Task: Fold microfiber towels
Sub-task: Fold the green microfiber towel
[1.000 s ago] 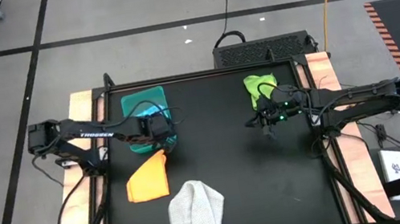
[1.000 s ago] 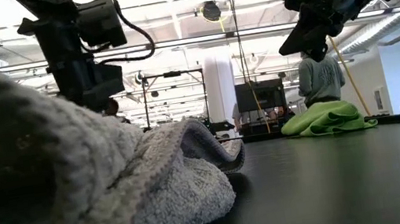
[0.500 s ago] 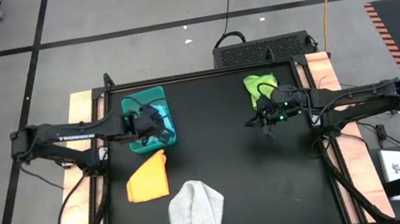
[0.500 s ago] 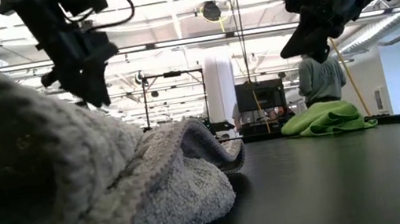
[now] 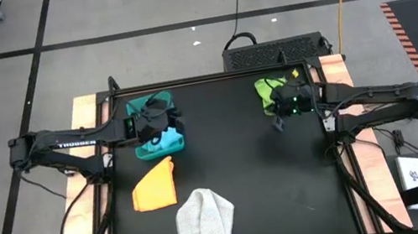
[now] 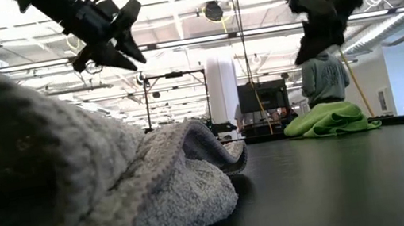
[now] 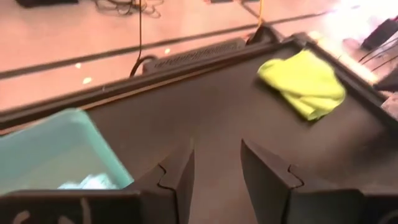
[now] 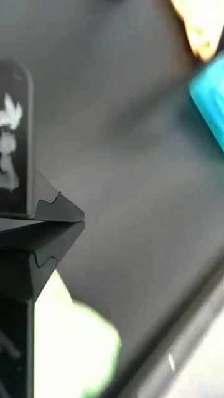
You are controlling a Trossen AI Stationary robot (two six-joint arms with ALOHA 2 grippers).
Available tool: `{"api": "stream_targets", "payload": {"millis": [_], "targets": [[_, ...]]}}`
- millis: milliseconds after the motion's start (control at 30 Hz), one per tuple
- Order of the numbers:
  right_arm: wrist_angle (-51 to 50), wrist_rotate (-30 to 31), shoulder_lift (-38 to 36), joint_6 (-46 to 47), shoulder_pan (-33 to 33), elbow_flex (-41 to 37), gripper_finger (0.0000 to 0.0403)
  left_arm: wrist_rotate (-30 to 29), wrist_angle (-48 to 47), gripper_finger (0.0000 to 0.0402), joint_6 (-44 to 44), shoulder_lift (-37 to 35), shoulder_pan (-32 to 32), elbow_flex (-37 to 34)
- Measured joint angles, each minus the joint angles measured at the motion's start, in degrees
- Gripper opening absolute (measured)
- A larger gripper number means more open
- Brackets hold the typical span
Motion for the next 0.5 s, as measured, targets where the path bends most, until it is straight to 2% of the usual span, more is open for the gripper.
{"api": "stream_targets", "payload": {"millis": [100,233,400,500], "targets": [[-4.8,4.8,0.0,-1.4,0.0,5.4,0.0,-0.4,1.7,0.0131,1.4,0.0,0.3,0.0],[-10.8,7.5,0.0,-1.3,-0.3,10.4,0.0,0.0,1.7,0.0131,1.6,0.0,0.7,0.0],[-25.7,13.0,0.0,5.0,-1.2,11.5,0.0,1.1,1.8,0.0131,3.0,0.0,0.7,0.0],[-32.5,13.3,0.0,9.6,-1.5,10.6,0.0,1.9,3.3,0.0131,5.2,0.9,0.7,0.0]]}}
